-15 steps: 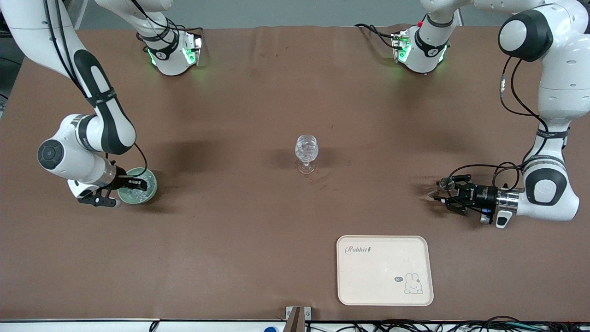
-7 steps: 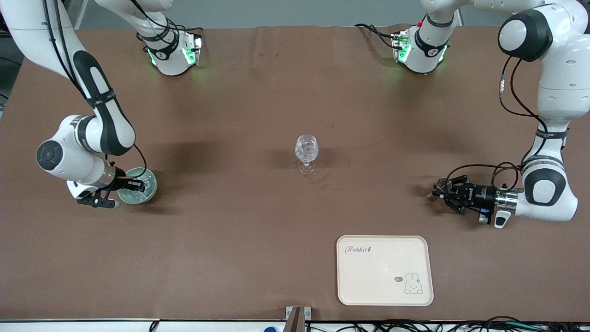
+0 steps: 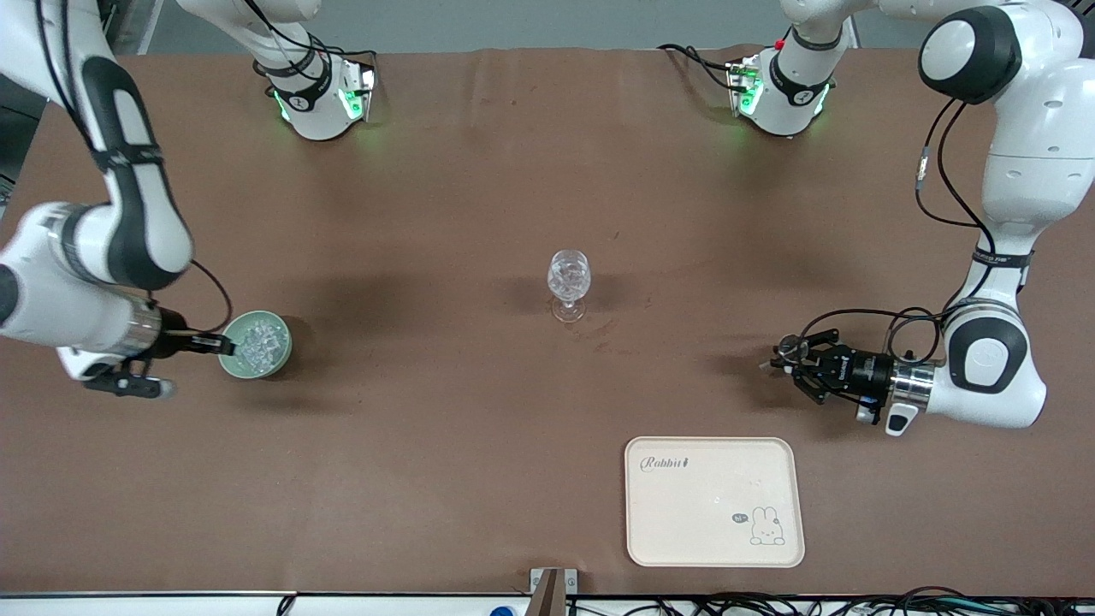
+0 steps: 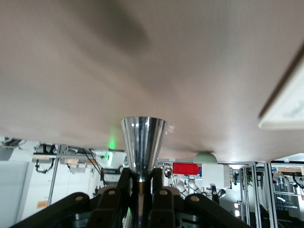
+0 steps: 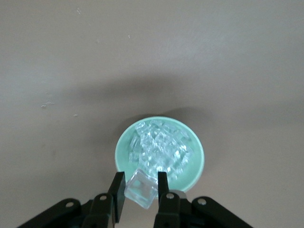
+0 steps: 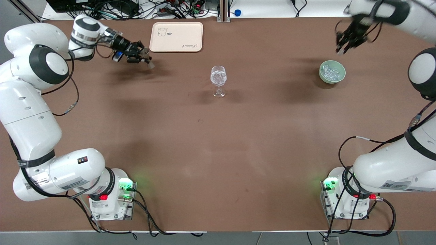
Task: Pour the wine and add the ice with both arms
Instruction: 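Carry the jigger to the glass with the left gripper while the right gripper lifts ice, then tilt the jigger over the wine glass with the left gripper to pour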
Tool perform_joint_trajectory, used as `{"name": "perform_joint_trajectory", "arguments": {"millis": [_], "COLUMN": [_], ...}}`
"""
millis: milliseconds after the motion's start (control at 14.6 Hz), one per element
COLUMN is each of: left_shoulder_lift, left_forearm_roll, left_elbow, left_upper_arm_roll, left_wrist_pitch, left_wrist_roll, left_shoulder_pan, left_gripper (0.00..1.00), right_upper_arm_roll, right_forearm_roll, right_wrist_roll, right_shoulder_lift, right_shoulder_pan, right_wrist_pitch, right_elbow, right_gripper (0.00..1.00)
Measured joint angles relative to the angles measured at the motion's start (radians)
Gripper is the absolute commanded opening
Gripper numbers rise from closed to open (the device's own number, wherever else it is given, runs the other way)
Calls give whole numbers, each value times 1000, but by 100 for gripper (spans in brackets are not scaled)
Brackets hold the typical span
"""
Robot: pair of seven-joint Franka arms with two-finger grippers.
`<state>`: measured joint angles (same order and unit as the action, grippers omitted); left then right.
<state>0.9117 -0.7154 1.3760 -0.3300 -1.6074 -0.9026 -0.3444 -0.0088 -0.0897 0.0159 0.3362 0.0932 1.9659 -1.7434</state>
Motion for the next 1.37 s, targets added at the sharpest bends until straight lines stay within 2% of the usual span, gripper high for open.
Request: {"name": "perform_joint_trajectory", "arguments": {"millis": [205,410,615,889,1026,1368], "left_shoulder_lift": [-49,-122,-216,-301,-331,-404], "left_forearm_roll": [0,0,1,1,1,44], "left_elbow": [-2,16,96,223,261,302], "left_upper_arm_roll": [-53,-59,-59,-60,-61,-62], "left_wrist_pitch": [-5,-51,-119,-201,-229,-276], "left_wrist_roll": [-124,-208,-239,-246,-263,-378], "left_shoulder_pan": [28,109,190,241,264,361], "left_gripper": [0,0,0,0,0,0], "right_upper_arm_roll": [-2,7,18,26,30,21], "right_forearm_roll": [15,73,80,82,87,91], "right_wrist_roll": [-2,-4,-1,88,122,128], "right_shoulder_lift": [-52,-104,-172,-255,-307,-385], "right_shoulder_pan": [15,12,-26,-107,-144,-144], "right_wrist_pitch": [-177,-219,-296,-358,-368,-427], "right_elbow": [177,272,284,256,215,188], "right_gripper": [9,9,7,7,7,3]}}
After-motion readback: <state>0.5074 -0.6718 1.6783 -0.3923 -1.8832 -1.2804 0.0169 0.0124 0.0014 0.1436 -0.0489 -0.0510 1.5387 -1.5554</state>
